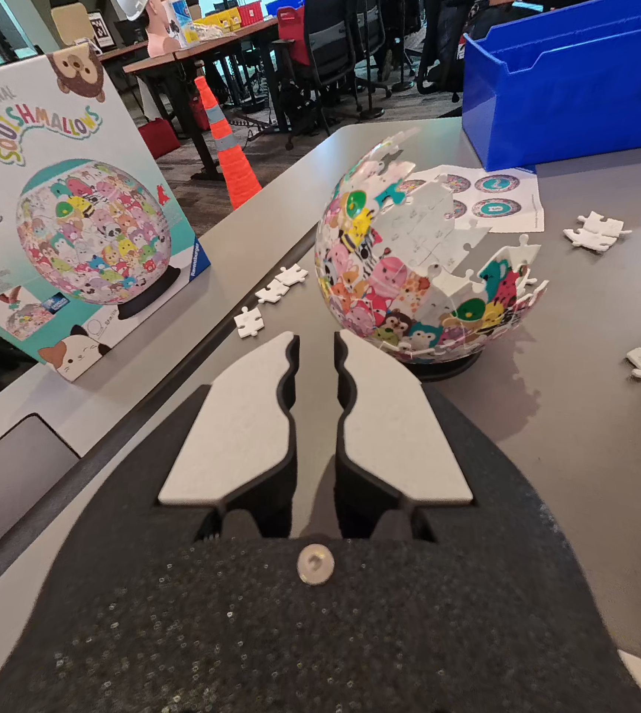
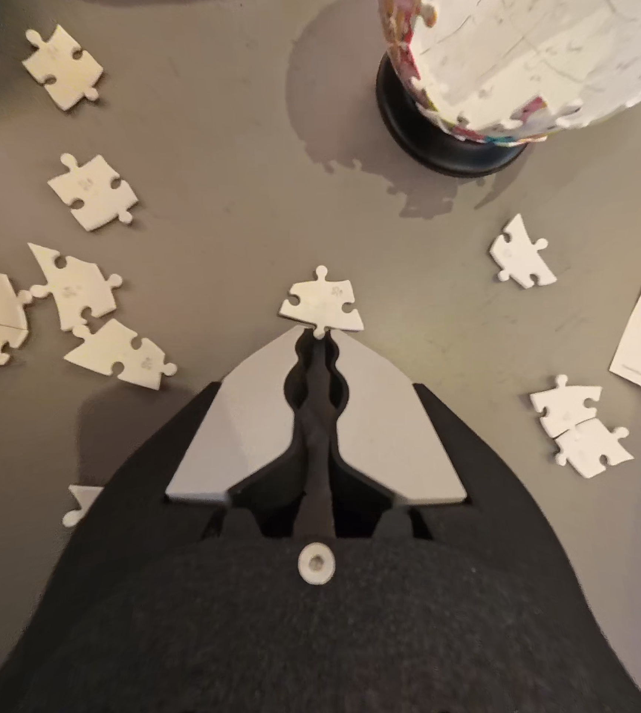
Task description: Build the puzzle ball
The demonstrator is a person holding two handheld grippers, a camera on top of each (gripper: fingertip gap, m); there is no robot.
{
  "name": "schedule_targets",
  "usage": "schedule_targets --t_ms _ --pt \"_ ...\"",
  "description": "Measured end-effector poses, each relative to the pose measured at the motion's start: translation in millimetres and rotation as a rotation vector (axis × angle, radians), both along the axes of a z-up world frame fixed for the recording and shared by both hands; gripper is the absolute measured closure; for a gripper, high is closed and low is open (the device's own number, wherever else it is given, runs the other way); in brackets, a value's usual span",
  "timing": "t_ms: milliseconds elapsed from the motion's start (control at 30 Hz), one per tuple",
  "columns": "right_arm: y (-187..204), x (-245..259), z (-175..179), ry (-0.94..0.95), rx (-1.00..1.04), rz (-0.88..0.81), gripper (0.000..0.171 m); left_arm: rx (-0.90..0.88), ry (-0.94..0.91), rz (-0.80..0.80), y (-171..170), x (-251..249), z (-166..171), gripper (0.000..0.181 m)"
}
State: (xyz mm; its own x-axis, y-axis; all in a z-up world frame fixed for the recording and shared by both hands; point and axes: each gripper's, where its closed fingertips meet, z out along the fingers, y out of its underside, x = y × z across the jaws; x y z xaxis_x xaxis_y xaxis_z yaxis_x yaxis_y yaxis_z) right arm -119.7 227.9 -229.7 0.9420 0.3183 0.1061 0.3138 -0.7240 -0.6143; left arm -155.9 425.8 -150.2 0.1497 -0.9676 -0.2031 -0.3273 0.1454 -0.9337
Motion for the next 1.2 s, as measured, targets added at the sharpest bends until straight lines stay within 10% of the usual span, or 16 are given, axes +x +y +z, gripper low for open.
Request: schedule_targets --t_ms 467,767,1200 --pt "-7 -5 52 0.016 0.083 0.281 0.167 -0.008 -0.253 -0.095 -40 -20 55 0.166" --pt "0 -48 120 -0.156 0.167 0.897 0.167 -0.946 -0.21 -0.779 -169 -27 51 0.153" --pt "7 -56 114 -0.446 -0.03 1.176 0.166 -0.998 -0.038 -0.953 -197 -38 35 0.177"
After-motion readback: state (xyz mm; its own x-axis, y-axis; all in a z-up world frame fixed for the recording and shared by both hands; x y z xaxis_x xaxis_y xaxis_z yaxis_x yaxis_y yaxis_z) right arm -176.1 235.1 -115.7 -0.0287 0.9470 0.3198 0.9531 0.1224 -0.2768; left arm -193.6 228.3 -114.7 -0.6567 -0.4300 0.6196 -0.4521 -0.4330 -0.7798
